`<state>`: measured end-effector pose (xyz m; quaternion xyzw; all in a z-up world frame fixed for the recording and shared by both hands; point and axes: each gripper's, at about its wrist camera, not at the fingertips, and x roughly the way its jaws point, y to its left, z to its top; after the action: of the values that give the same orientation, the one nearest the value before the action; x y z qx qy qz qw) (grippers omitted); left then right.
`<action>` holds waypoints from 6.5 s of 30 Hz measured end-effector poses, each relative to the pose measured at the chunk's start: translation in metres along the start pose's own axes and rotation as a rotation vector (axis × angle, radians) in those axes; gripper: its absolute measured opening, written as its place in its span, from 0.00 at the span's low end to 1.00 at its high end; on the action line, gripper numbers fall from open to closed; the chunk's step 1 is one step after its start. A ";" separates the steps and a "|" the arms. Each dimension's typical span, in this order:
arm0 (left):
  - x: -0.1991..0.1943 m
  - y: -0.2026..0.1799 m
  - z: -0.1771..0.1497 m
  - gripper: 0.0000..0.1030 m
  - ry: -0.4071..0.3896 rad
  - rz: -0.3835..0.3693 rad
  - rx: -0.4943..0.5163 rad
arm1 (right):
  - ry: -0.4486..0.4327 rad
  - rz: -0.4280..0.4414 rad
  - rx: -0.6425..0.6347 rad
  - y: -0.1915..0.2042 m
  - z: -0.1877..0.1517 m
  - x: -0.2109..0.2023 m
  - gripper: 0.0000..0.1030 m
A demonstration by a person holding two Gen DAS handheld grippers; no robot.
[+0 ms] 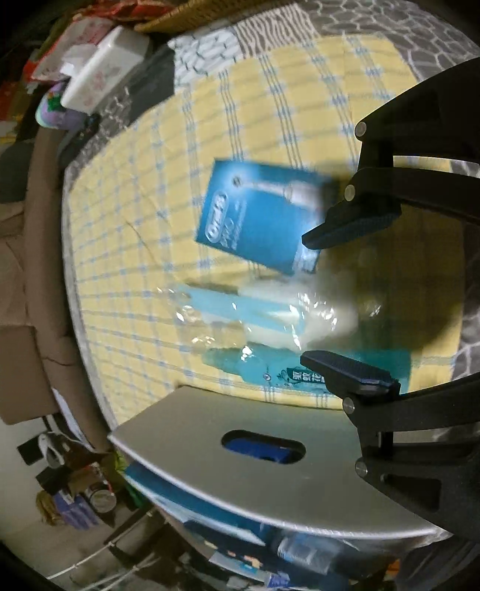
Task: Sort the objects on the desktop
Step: 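Withdraw both grippers from the white box over the cloth, then grasp the clear bag with the blue item using the right gripper, then reach the left gripper to the teal spray bottle and grasp it while the right gripper holds the bag, then lift the teal bottle and the bag and carry them toward the white box, then lower the teal bottle and bag into the white box and open both grippers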
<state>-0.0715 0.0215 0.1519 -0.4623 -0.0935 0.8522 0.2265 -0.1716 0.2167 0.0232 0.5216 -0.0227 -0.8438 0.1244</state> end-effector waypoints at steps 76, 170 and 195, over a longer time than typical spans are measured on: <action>0.173 -0.102 -0.031 0.88 -0.007 0.513 -0.164 | -0.200 0.234 0.338 -0.164 -0.026 -0.115 0.35; -0.039 -0.026 0.071 0.31 -0.220 -0.018 -0.130 | -0.201 0.357 0.200 -0.031 -0.006 -0.155 0.35; -0.191 0.294 -0.020 0.31 -0.322 0.253 -0.377 | 0.080 0.627 0.066 0.348 0.006 -0.036 0.35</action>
<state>-0.0532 -0.3288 0.1751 -0.3631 -0.2266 0.9037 0.0105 -0.0970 -0.1121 0.1156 0.5254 -0.2048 -0.7421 0.3623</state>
